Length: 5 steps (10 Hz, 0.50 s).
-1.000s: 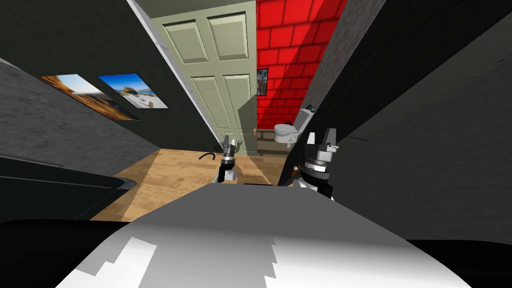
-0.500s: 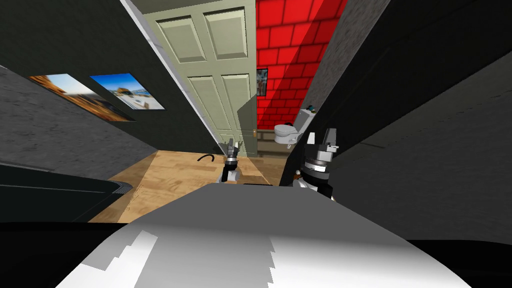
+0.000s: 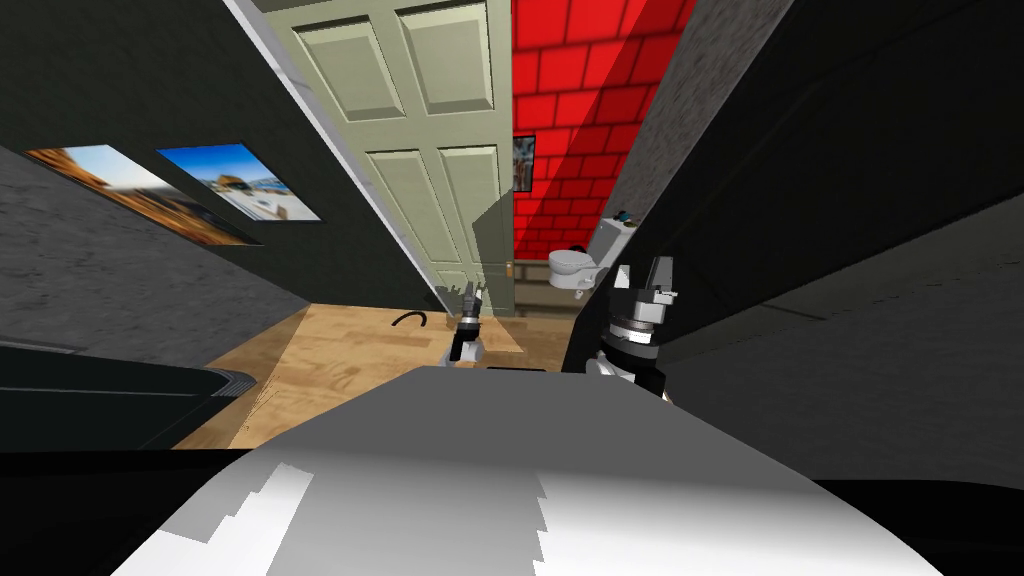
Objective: Pull the door open
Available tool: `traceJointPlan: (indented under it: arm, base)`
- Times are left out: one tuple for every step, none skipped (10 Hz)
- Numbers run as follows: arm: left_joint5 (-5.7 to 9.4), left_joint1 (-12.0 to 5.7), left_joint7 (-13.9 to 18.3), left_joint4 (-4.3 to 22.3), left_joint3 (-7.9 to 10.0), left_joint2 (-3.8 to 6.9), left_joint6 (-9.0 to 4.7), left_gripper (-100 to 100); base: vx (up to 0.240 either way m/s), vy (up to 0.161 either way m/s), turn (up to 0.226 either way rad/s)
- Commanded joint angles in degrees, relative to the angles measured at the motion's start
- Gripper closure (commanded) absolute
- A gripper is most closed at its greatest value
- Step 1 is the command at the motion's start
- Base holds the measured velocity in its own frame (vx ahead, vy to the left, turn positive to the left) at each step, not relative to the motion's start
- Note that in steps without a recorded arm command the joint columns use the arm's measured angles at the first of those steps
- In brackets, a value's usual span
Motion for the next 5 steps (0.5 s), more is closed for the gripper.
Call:
traceJointPlan:
  arm:
    - [0.87,-0.82,-0.6,2.5,-0.56,-0.08,-0.26,-100]
    - [1.39,-1.44,-0.9,4.2,-0.90,-0.13,-0.53,-100]
    - [1.92,-2.06,-1.3,5.9,-1.24,-0.19,-0.81,-100]
    - [2.44,-2.68,-1.6,7.7,-1.57,-0.25,-1.08,-100]
    - [2.95,-3.29,-1.9,9.4,-1.90,-0.37,-1.34,-100]
  base:
    - [0.085,0.013,-0.016]
    - [0.086,-0.006,-0.014]
    - [0.096,-0.005,-0.012]
    - [0.099,0.001,-0.014]
    - [0.090,0.002,-0.016]
